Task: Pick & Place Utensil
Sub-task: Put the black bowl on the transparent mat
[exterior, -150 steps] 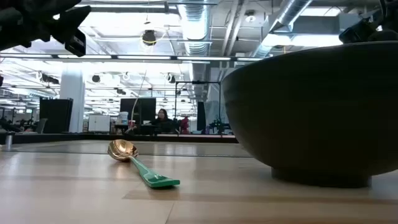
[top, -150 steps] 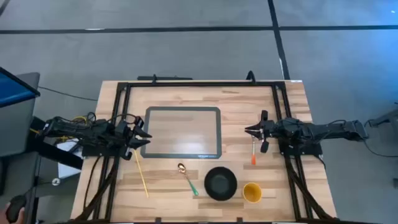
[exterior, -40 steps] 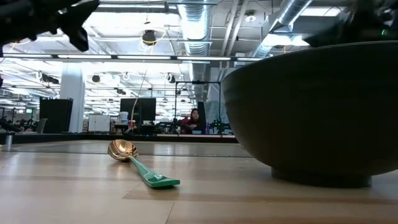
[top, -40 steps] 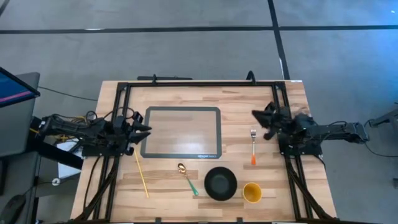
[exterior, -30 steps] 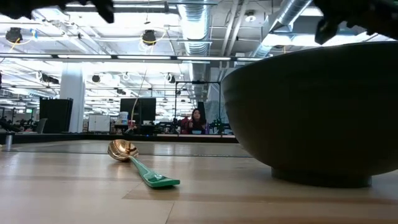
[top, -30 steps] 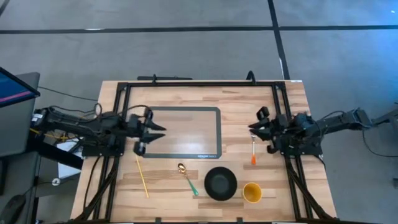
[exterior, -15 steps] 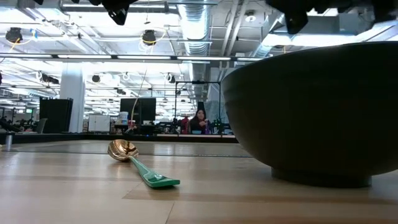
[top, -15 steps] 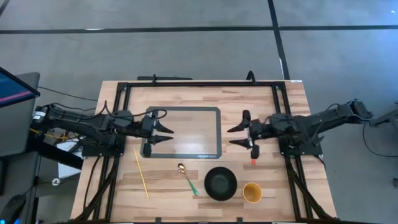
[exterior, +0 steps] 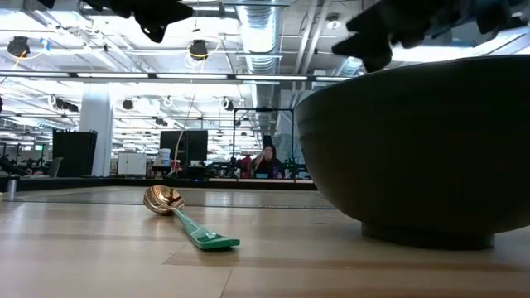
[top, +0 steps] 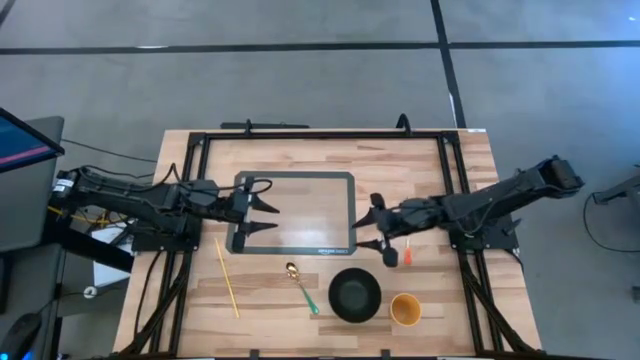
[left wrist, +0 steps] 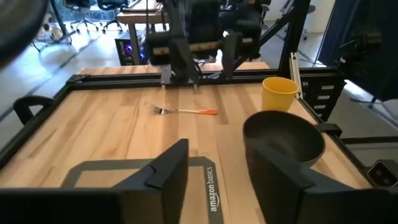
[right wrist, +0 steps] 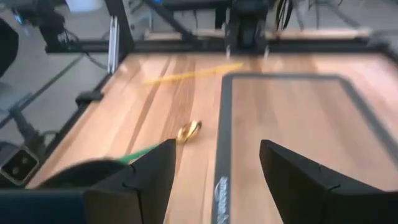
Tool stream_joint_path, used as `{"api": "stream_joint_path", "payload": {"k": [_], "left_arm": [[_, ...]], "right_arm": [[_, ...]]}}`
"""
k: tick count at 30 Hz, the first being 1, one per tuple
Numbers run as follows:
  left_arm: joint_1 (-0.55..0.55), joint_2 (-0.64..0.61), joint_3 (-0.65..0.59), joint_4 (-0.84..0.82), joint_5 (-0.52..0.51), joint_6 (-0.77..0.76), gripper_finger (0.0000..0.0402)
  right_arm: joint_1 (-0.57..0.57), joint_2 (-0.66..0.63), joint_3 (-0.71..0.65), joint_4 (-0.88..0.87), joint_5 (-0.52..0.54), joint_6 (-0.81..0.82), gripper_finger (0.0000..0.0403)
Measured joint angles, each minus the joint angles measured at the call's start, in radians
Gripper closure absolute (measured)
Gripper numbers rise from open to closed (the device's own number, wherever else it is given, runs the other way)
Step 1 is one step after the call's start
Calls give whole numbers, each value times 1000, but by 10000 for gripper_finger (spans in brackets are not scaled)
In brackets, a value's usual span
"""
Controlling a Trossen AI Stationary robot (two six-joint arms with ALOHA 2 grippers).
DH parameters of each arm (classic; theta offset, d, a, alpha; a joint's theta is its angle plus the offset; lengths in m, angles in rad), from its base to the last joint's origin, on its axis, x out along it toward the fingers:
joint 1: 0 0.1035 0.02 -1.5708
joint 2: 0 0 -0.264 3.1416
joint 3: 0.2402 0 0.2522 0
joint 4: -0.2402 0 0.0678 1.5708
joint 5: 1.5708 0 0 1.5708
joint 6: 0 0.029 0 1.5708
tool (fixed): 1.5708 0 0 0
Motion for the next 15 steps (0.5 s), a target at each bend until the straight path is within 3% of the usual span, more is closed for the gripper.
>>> {"api": "stream_joint_path", "payload": {"k": [5,15], "left_arm": [[0,0,0,2,-10,29,198],[0,0,-1,3,-86,55,193]], "right_arm": [[39,109,1,1,0,117,176],[125,334,1,132,-1,147,177]]}}
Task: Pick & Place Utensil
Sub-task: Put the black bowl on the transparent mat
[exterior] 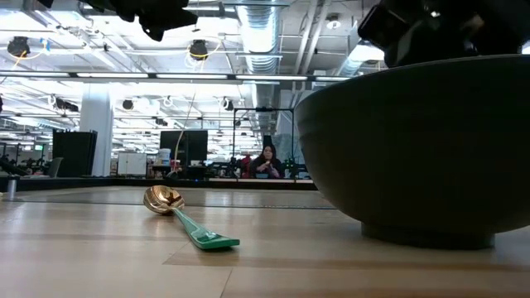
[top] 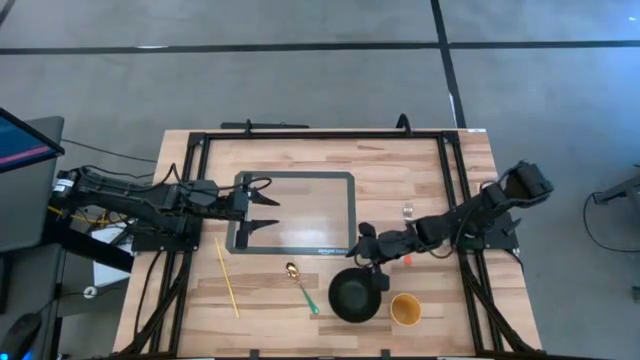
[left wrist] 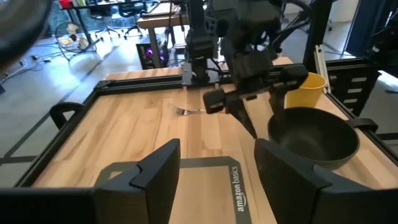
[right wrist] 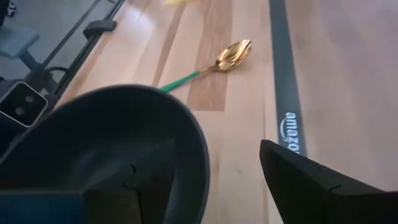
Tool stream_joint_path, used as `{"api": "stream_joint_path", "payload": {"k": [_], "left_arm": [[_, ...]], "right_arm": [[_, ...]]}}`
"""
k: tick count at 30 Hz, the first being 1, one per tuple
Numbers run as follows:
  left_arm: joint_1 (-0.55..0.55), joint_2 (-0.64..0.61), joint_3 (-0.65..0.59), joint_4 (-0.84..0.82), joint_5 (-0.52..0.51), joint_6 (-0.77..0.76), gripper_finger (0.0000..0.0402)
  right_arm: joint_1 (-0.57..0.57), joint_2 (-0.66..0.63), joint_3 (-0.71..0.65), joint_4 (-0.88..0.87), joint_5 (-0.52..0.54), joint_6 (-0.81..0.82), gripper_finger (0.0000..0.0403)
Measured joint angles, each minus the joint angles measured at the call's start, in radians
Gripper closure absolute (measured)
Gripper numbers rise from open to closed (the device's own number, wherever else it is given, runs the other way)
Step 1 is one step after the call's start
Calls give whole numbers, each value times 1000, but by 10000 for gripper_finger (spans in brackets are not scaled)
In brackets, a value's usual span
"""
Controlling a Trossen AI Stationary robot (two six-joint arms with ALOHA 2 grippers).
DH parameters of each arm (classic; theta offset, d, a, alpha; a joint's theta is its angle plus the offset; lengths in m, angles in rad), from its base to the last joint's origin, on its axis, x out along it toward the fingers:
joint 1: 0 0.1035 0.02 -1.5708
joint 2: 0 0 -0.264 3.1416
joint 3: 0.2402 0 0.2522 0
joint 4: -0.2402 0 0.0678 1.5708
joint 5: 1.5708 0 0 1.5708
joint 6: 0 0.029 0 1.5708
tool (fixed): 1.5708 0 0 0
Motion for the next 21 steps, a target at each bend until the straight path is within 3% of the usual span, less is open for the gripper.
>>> {"api": "stream_joint_path", "payload": {"k": [14,21], "left_arm": [[0,0,0,4,0,0,193],[0,0,0,7,0,-1,193]], "right_arm": [[4,85,0,7,-5,-1,183],[4,85,0,7,-30,-1,234]]}}
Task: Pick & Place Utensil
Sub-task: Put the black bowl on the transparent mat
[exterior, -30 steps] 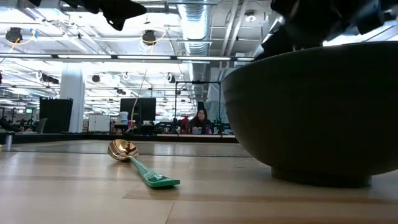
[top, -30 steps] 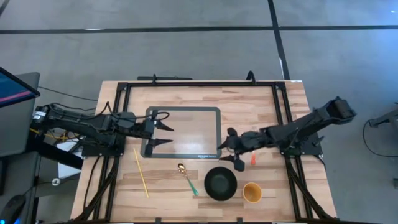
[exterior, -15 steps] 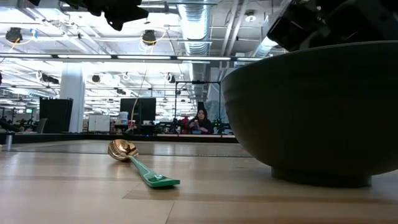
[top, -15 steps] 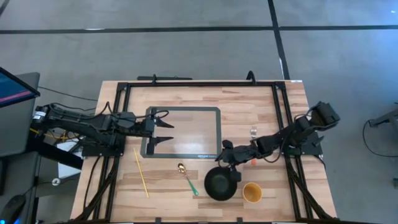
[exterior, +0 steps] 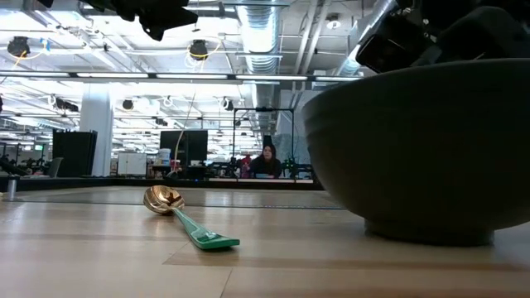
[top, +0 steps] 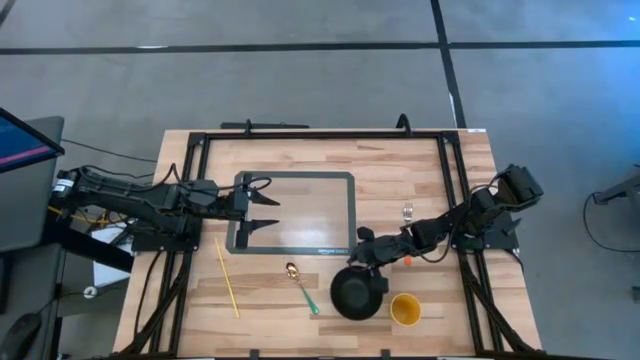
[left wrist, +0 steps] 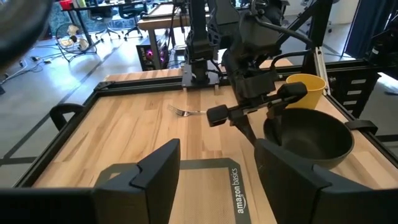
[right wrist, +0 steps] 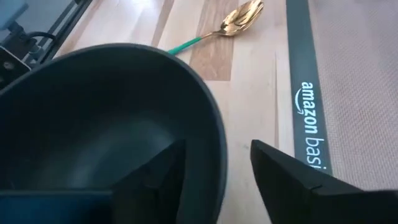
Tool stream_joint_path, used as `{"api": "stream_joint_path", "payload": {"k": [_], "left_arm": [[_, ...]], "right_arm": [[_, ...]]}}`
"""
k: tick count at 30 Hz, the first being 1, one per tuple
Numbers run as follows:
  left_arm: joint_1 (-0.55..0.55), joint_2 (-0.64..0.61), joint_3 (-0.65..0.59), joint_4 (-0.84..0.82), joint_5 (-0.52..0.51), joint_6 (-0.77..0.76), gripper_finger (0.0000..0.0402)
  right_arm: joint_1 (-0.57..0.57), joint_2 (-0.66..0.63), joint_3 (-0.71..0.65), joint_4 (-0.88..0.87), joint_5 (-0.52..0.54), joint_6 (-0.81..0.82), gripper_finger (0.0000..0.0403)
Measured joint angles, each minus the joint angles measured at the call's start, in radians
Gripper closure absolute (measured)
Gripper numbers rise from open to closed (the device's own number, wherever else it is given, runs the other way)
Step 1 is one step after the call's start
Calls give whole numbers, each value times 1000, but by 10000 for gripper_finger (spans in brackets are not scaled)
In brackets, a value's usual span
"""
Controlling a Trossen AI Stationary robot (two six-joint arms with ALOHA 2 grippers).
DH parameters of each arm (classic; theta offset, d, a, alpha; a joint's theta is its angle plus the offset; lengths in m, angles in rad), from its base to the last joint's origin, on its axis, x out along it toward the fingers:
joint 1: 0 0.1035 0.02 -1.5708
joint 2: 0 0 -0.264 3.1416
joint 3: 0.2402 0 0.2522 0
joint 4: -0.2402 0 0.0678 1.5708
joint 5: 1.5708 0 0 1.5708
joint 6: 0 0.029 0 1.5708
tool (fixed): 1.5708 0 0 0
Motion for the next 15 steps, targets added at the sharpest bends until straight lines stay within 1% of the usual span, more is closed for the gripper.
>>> {"api": "stream_joint_path", "payload": {"k": [12,15], "left_arm": [[0,0,0,1,0,-10,193],[0,0,0,1,0,-11,193]], "right_arm": [[0,0,0,-2,-22,10,385],[0,-1,0,1,-22,10,393]]}}
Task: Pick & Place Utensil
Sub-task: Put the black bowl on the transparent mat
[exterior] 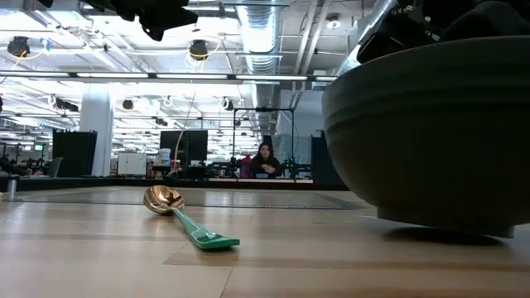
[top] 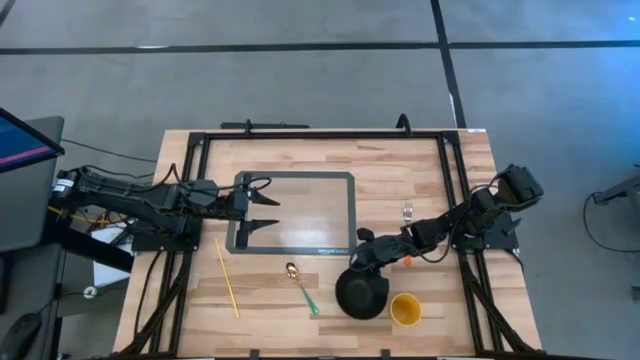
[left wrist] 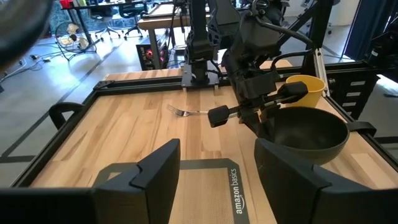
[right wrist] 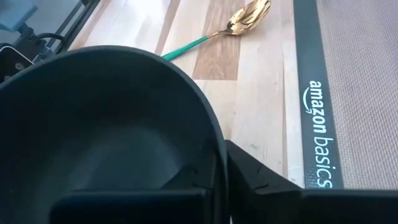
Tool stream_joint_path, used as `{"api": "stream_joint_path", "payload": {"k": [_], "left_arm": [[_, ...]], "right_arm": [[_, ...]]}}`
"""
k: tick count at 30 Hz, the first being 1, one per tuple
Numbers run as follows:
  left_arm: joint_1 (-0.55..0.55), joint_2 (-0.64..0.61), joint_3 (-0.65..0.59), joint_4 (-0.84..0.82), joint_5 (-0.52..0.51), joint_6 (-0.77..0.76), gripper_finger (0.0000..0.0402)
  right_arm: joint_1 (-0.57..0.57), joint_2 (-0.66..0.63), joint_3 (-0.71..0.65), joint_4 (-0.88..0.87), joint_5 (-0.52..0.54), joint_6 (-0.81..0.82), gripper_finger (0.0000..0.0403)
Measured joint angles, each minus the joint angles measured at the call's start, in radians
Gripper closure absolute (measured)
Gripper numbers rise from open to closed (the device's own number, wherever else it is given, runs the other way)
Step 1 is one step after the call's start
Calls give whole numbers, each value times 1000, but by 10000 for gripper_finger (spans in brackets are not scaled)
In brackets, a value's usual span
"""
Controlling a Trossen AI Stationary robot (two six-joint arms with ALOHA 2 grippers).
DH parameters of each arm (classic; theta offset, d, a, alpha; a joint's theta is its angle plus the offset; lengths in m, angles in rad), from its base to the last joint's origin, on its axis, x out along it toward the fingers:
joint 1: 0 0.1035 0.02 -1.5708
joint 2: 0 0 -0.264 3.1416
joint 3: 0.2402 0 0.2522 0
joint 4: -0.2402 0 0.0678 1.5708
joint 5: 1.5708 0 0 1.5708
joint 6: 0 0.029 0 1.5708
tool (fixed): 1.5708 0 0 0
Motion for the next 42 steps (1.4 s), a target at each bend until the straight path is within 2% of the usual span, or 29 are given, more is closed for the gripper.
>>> {"api": "stream_joint_path", "payload": {"k": [6,12,17,23,29,35,42], "left_arm": [[0,0,0,0,0,0,193],[0,0,0,0,0,0,193],[0,0,0,0,0,0,193],[0,0,0,0,0,0,193],[0,0,0,1,0,0,193],[0,0,0,1,0,0,193],[0,0,0,4,0,0,193]], "right_arm": [[-2,0,0,55,1,-3,374],[-3,0,0,132,3,-3,396],[-9,0,0,145,3,12,388],[-23,1,3,149,3,21,398],[-61,1,45,150,4,41,389],[-100,1,79,147,4,14,397],[-152,1,135,149,72,-33,388]]}}
